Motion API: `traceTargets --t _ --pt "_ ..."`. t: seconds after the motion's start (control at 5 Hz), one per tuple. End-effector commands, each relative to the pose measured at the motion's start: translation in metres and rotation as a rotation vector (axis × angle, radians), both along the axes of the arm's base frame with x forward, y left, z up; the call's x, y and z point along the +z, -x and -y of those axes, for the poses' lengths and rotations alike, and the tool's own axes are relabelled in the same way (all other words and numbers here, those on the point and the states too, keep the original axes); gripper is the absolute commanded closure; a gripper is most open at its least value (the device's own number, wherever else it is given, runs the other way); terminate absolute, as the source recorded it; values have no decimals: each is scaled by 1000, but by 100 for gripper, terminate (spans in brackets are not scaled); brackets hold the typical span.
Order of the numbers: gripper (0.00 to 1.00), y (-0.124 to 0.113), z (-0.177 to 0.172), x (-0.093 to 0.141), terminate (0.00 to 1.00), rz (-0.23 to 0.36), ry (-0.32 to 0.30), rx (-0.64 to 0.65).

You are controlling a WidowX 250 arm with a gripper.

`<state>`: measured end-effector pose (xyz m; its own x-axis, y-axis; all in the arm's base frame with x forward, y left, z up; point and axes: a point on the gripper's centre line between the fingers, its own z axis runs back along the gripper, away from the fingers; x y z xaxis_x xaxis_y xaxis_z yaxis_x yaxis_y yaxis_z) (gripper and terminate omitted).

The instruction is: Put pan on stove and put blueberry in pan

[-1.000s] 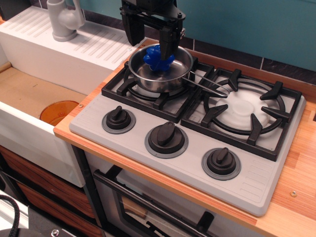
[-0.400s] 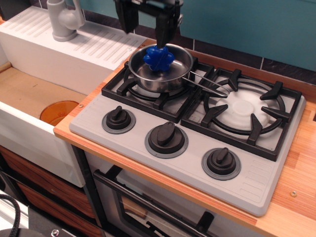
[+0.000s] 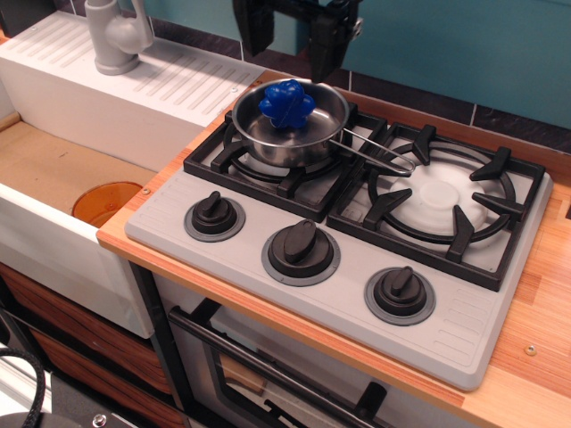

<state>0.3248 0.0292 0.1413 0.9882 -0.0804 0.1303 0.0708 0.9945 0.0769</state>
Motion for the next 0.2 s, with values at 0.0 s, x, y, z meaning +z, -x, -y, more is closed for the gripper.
traceTargets --t 0.0 --pt "0 -17 -1 8 100 34 38 -47"
